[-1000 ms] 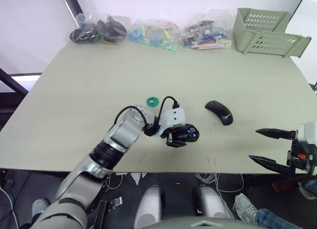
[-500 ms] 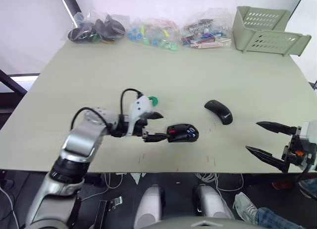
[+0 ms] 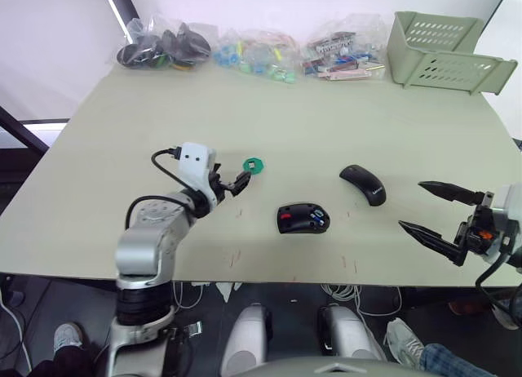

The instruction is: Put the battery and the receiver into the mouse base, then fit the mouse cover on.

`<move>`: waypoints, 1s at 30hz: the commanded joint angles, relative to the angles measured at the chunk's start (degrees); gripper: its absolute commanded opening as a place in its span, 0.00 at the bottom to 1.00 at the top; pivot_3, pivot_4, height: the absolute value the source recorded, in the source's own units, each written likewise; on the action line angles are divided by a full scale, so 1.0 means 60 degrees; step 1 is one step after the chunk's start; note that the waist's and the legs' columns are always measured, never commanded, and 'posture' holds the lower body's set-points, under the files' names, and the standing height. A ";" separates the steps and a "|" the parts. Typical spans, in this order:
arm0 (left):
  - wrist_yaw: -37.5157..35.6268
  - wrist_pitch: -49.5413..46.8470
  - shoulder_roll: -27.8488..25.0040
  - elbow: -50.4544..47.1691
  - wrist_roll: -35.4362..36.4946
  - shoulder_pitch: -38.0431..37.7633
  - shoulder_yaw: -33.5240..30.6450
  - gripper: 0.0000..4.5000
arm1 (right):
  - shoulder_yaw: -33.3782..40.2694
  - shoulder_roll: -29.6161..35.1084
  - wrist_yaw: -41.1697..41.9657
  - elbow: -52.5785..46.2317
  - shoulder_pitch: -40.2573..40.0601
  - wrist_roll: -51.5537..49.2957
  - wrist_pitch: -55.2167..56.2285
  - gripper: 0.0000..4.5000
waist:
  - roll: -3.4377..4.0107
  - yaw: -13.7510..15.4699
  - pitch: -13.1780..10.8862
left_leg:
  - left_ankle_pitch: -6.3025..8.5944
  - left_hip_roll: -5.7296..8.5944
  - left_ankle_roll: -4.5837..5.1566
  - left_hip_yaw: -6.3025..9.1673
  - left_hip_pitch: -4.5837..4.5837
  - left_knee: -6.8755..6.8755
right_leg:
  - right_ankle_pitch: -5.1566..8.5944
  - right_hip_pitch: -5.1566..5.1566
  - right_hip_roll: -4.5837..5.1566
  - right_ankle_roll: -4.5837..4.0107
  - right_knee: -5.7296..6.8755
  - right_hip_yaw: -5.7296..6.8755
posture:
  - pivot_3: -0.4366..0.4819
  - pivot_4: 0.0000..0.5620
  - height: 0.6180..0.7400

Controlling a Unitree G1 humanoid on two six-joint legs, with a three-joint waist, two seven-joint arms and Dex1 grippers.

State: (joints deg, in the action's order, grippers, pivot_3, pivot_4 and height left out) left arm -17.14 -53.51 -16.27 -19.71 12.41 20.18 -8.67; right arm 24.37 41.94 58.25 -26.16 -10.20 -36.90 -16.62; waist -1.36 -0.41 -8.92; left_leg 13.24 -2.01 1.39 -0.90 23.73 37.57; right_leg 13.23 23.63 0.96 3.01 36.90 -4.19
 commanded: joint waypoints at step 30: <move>0.4234 -0.0262 0.2810 0.1852 -0.2134 0.1931 0.1111 0.60 | 0.0577 0.0630 0.1135 0.1007 0.0547 -0.0457 0.0301 1.00 | -0.0007 -0.0035 -0.0004 | -0.0001 0.0025 -0.0001 0.0009 0.0001 0.0004 | -0.0008 -0.0002 0.0003 0.0005 0.0007 -0.0007 | 0.48 0.27 1.00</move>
State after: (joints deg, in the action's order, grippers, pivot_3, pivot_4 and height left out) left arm 7.99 -56.63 0.42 -7.71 0.02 30.36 -1.95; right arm 25.64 44.71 64.71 -19.66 -7.62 -38.72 -15.74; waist -1.41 -0.62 -8.94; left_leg 13.24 -1.86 1.39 -0.85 23.73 37.59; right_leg 13.18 23.62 0.98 3.04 36.94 -4.22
